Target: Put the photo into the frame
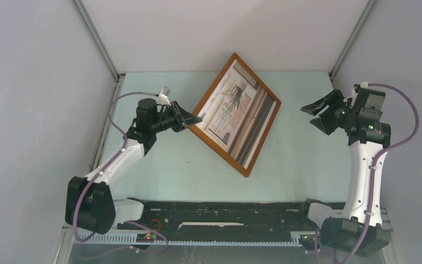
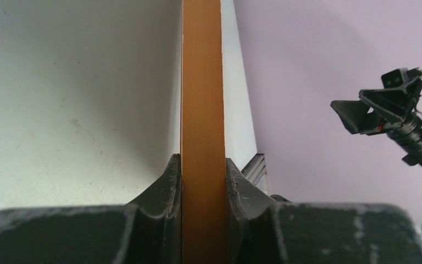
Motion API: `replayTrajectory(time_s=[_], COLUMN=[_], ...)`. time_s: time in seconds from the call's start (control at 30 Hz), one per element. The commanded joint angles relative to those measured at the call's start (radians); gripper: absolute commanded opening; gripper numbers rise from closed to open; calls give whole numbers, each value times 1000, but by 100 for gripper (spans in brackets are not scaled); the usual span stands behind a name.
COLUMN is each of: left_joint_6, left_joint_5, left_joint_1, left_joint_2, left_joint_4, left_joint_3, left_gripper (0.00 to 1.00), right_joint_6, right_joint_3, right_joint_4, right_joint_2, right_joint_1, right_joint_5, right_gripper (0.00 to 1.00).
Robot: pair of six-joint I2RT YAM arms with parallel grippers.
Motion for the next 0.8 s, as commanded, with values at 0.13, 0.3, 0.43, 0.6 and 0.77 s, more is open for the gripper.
replayTrajectory(time_s=[0.13, 0.3, 0.43, 0.6, 0.77], left_joint_6=[-288, -372, -445, -505, -540], left_joint_5=[116, 99, 63, 1, -75], left_joint_1=[5, -29, -117, -246, -335], left_joint_2=[164, 315, 446, 628, 757], left_joint_4=[602, 795, 957, 1096, 1166], left_joint_3=[-174, -237, -264, -242, -203], left_gripper=[0, 0, 0, 0, 0], right_joint_6=[-22, -44, -57, -63, -80], right_joint_3=[-25, -59, -59, -59, -58], right_joint_4=[22, 66, 75, 76, 89], right_joint_2=[-12, -27, -18, -12, -37], right_joint_1=[9, 92, 184, 251, 288], right_joint_5=[0, 61, 121, 165, 196], right_gripper=[70, 77, 83, 87, 92])
